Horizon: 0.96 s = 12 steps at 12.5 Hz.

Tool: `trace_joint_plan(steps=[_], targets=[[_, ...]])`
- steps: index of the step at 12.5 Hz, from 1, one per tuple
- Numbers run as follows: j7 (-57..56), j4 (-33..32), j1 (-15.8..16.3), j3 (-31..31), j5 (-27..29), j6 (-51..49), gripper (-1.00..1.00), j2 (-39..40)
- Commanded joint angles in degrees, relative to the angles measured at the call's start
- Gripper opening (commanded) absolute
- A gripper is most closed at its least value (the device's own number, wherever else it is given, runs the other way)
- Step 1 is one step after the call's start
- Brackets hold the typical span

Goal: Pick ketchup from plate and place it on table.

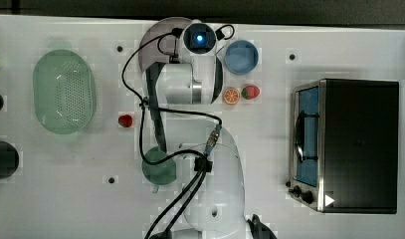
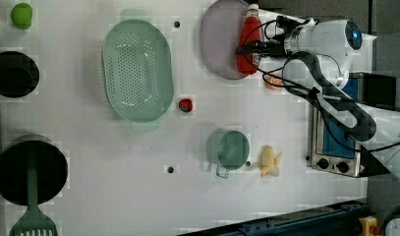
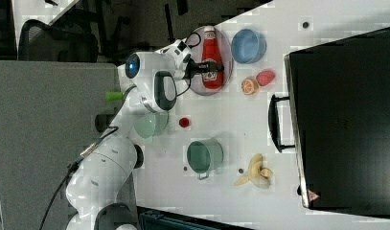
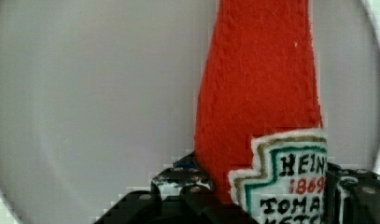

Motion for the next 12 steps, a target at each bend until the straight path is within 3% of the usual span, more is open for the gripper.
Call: trace_joint_plan(steps=[1, 4, 8, 12], targets=[[-1.0, 1.2, -0.3, 0.2, 0.3, 0.0, 0.17, -5.1], [0.8, 0.4, -1.5, 0.2, 2.5, -6.0, 0.17, -12.4], [0.8, -1.1, -3.4, -0.4, 2.7, -23.6, 0.17, -24.3], [5.9, -9.6, -3.9, -2.8, 2.7, -33.0, 0.17, -34.9]])
